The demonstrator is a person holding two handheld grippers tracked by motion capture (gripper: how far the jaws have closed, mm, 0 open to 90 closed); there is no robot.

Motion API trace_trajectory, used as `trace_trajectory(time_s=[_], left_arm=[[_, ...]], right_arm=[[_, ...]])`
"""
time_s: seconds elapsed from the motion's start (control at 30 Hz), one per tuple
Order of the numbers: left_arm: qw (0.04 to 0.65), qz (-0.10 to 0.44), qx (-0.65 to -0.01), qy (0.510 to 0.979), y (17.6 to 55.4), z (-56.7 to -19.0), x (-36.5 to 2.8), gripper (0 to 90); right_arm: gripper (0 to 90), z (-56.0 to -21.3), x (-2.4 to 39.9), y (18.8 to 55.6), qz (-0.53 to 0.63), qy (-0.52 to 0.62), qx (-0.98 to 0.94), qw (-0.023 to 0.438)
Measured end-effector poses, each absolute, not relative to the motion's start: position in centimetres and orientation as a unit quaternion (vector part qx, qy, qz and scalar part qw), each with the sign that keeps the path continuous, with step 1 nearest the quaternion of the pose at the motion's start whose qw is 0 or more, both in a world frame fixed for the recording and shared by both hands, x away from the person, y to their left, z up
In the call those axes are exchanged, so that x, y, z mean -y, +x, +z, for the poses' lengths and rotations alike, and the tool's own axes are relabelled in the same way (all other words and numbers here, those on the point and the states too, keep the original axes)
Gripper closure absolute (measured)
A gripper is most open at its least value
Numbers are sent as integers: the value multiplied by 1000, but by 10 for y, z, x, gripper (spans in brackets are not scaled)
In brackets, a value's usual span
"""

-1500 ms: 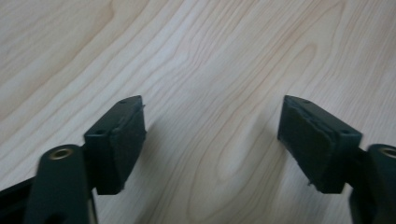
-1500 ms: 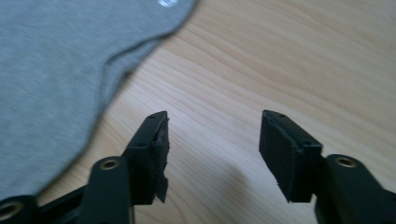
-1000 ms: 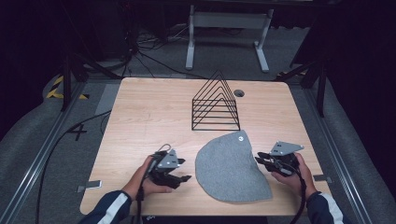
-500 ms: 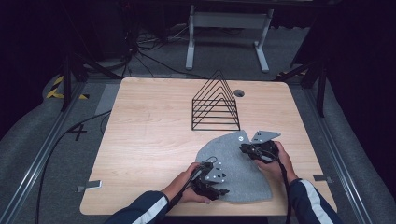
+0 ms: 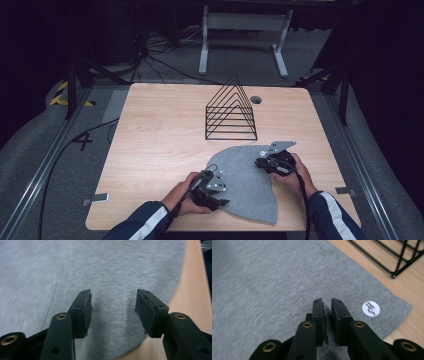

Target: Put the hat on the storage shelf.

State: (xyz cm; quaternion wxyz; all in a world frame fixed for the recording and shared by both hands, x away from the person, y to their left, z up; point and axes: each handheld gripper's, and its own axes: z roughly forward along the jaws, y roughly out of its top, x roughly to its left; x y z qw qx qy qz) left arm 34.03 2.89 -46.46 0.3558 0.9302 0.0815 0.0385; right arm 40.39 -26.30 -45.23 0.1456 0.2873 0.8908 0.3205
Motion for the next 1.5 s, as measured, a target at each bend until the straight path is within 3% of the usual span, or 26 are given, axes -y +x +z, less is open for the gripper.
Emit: trace_trajectory(time_s=[0.37,0.63,1.0,1.2,1.33,1.5], left_arm=[[348,63,-152,923,366,-464,-80,465],[348,87,-173,917,380,-465,-89,466],[351,107,-236,900,408,-466,-101,383],[343,111,-234,903,399,-459,-100,370],[363,104,-219,900,375,-447,-98,356],[341,101,-193,914,350,-451,-89,348]], right_arm=[[827,-449,250,377,303,264,-909,111],[842,-448,235,354,301,240,-918,91],[808,-448,224,339,302,216,-925,75],[717,-437,230,342,323,226,-912,110],[726,-429,247,350,336,258,-893,152],[748,-433,261,362,327,284,-885,169]])
